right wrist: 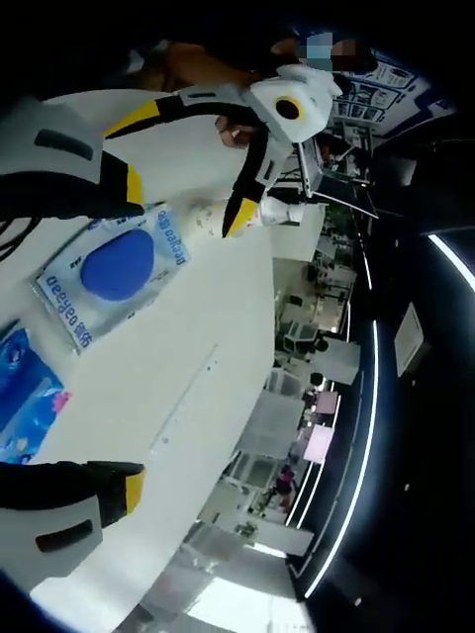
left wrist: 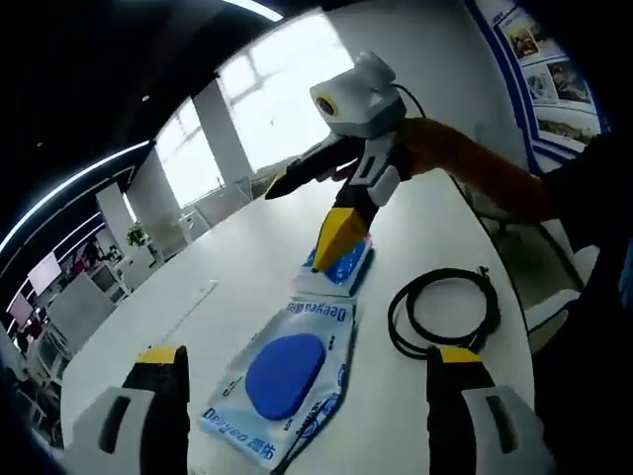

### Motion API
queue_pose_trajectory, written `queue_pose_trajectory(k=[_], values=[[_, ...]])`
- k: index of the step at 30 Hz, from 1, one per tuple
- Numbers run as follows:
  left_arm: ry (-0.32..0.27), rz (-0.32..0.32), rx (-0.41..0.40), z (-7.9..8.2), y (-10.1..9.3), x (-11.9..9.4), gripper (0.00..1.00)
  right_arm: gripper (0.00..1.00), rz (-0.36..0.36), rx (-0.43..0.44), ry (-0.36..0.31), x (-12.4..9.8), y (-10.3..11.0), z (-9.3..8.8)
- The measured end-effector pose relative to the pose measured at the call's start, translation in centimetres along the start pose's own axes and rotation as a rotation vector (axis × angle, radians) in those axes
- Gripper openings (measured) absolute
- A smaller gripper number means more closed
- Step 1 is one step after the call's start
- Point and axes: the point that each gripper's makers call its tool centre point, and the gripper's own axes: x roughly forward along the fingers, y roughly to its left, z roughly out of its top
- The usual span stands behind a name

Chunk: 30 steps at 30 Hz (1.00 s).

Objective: Arrange the tabletop items into an orderly group along one side of the table until the central work area is clear of visible clutter.

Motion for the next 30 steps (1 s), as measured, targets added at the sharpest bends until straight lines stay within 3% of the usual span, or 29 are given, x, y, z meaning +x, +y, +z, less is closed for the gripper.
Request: queue_pose_trajectory(k=[3, 14, 30], values=[[0.016, 0.001, -0.008, -0.3, 0.0, 0.0, 1.00, 1.00, -0.003, -0.003, 0.002, 0.0, 0.0, -0.1], [-0.022, 0.008, -0.019, 0.6, 0.1, 0.3, 1.00, 1.00, -0.007, 0.010, 0.014, -0.1, -0.4, -0.5], [-0.029, -0.015, -0.025, 1.5, -0.8, 1.5, 0.98, 0.98, -0.036, 0.028, 0.004, -1.2, -1.6, -1.1]])
